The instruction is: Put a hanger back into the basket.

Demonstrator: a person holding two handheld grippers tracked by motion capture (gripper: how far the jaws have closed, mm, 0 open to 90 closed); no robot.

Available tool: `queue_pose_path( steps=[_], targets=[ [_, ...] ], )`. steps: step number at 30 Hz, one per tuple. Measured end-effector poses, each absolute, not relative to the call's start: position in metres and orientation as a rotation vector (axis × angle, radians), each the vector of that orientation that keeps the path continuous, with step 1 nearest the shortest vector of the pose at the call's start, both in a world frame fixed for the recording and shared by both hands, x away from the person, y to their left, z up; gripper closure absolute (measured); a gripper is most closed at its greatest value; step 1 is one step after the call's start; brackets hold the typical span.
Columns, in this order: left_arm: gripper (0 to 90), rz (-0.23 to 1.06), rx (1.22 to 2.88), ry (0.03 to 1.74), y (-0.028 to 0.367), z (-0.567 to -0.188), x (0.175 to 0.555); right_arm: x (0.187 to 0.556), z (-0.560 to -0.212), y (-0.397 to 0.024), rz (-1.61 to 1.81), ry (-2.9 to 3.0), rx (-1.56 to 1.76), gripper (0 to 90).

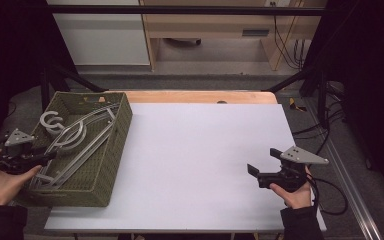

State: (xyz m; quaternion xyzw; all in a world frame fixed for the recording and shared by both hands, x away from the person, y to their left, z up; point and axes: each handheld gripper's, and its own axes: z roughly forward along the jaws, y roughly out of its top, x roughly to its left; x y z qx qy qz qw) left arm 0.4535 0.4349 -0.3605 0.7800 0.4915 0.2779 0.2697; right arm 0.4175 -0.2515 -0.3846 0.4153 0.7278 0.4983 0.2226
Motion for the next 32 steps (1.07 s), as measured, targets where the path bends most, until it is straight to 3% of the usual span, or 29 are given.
queue_pose_path(
  steps=[3, 15, 32],
  targets=[
    [49.0, 0.731, 1.965, 1.26, 0.418, -0.356, 0.448, 0.417, -0.384, -0.252, 1.379, 2.007, 1.146, 2.5],
    [27.1, 0.659, 1.807, 1.031, 0.36, -0.354, 0.434, 0.415, -0.382, -0.254, 1.398, 1.987, 1.141, 2.2],
    [17.8, 0.545, 1.806, 0.904, 0.315, -0.366, 0.422, 0.414, -0.383, -0.259, 1.44, 1.965, 1.142, 2.1]
  ],
)
